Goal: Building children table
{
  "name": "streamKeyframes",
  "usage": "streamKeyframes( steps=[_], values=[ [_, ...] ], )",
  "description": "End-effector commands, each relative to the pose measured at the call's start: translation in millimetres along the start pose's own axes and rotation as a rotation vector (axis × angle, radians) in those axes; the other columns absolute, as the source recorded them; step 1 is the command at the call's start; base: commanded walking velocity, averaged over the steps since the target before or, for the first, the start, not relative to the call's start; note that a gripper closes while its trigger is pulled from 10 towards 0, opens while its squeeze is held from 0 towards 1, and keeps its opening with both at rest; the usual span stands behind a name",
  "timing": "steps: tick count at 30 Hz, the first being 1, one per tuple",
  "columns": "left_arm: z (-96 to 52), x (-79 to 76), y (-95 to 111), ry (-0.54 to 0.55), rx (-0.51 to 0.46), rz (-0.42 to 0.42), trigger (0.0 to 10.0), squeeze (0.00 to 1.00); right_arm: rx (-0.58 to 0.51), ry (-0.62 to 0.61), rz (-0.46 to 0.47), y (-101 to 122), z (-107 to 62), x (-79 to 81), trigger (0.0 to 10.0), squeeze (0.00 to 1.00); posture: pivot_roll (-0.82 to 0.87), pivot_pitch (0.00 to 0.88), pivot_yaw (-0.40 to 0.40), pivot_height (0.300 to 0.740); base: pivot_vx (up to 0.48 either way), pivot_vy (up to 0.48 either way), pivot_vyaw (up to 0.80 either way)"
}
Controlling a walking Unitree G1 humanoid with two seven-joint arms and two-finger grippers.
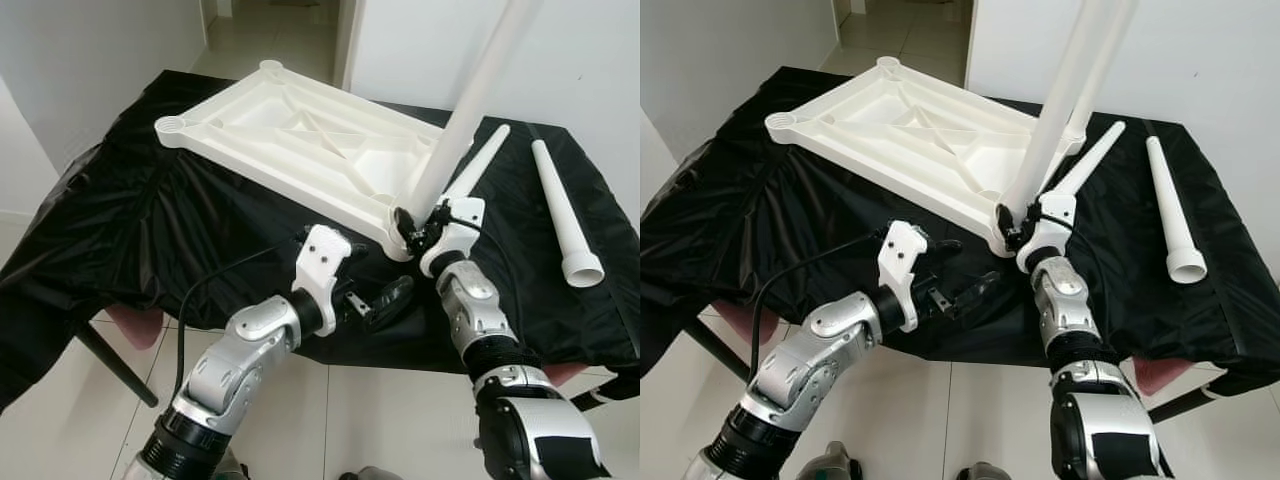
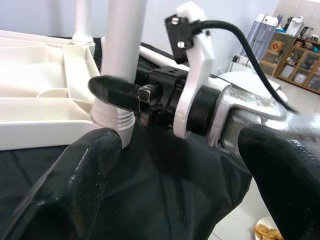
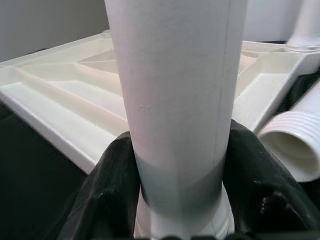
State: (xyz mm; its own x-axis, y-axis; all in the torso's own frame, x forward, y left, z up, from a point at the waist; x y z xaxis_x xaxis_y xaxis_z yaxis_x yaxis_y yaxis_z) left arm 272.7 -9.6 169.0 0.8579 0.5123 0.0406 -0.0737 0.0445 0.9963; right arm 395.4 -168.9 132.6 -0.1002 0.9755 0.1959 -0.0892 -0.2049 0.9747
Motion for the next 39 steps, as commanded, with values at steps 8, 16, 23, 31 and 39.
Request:
streamKeyframes(
  steps=[8, 16, 23, 31, 39],
  values=[
    [2.7, -7.7, 2, -0.063, -0.006, 0.0, 10.0, 0.0, 0.017, -0.214, 0.025, -15, -14.4, -4.4, 10.0, 0.0, 0.04, 0.035, -0.057, 0.74, 0.0, 0.0, 0.0],
    [7.1, -3.0, 8, -0.033, -0.036, 0.0, 10.0, 0.0, 0.013, -0.376, -0.024, -15, -21.2, 6.8, 10.0, 0.0, 0.05, 0.038, -0.071, 0.74, 0.0, 0.0, 0.0],
    [5.8, -3.1, 7, -0.025, -0.039, -0.008, 10.0, 0.0, 0.025, -0.416, -0.023, -14, -23.6, 2.9, 10.0, 0.0, 0.06, 0.039, -0.072, 0.74, 0.0, 0.0, 0.0],
    [6.0, -1.4, 10, -0.018, -0.046, -0.007, 10.0, 0.0, 0.014, -0.304, 0.019, -12, -27.0, 12.1, 10.0, 1.0, 0.07, 0.038, -0.074, 0.74, 0.0, 0.0, 0.0],
    [4.1, -0.2, 10, -0.009, -0.045, -0.014, 10.0, 0.0, -0.002, -0.184, 0.037, -6, -29.0, 16.3, 10.0, 1.0, 0.07, 0.041, -0.079, 0.74, 0.0, 0.0, 0.0]
  ],
)
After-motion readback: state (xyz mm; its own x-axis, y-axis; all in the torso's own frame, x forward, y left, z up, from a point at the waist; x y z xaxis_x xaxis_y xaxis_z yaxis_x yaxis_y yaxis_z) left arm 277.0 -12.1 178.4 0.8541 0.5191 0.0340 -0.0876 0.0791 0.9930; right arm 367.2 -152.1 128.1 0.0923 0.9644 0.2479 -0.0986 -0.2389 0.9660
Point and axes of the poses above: a point about 5 cm out from each wrist's last joint towards the gripper, its own z axis pointing out of the wrist towards the gripper, its own y axis along the axis of the wrist's last joint, x = y × z, the point moved 4 cm from there along z, pointing out of the wrist towards the gripper, and after that the axes turned 8 degrees about z, right-handed, at the moved point
